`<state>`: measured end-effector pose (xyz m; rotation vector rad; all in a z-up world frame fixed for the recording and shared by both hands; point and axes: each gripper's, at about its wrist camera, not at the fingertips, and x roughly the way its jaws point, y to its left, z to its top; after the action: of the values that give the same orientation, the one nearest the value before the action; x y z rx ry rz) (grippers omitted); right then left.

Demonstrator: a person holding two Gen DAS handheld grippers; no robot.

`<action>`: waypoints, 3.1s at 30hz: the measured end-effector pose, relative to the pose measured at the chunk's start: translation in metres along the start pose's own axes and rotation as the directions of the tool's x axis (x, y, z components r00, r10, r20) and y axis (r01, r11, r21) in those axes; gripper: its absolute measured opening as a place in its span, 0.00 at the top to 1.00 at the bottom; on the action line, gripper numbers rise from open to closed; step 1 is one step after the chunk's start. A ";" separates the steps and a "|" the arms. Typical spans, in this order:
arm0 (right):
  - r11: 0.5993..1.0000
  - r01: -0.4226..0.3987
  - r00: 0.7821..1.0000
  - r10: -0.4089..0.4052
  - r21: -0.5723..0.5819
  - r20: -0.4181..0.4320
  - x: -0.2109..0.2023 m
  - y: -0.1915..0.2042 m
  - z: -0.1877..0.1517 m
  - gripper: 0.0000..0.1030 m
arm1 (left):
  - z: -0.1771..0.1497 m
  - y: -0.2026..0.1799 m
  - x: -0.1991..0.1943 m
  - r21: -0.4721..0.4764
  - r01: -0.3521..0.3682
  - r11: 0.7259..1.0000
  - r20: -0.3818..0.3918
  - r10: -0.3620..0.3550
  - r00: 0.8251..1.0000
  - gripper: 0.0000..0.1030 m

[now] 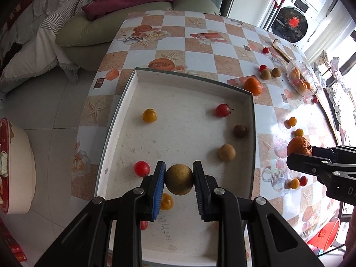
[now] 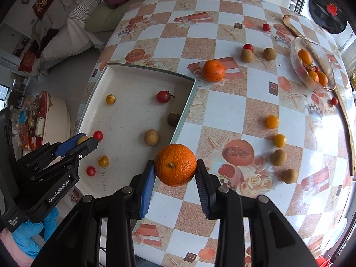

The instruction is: Organize fruits

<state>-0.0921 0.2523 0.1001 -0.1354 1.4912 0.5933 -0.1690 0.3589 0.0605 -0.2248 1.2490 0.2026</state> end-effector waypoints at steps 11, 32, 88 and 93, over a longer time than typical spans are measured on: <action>0.999 -0.029 0.999 0.029 -0.014 -0.039 0.039 0.014 0.038 0.62 | 0.033 0.012 0.044 0.012 -0.042 0.999 -0.031 0.043 0.999 0.74; 0.984 -0.041 0.994 0.022 -0.173 -0.110 0.101 0.048 0.086 0.62 | 0.036 0.020 0.076 0.047 -0.076 0.996 -0.092 0.080 0.993 0.73; 0.986 0.136 0.986 -0.144 -0.096 -0.081 -0.024 0.042 -0.009 0.00 | -0.034 -0.006 -0.031 0.100 -0.157 0.983 -0.145 0.170 0.975 0.00; 0.987 0.139 0.986 -0.146 -0.082 -0.081 -0.029 0.039 -0.015 0.00 | -0.043 -0.007 -0.037 0.110 -0.158 0.981 -0.151 0.173 0.973 0.00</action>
<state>-0.1226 0.2706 0.1373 -0.3286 1.5285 0.5342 -0.2178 0.3388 0.0829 -0.0527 1.4350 0.2713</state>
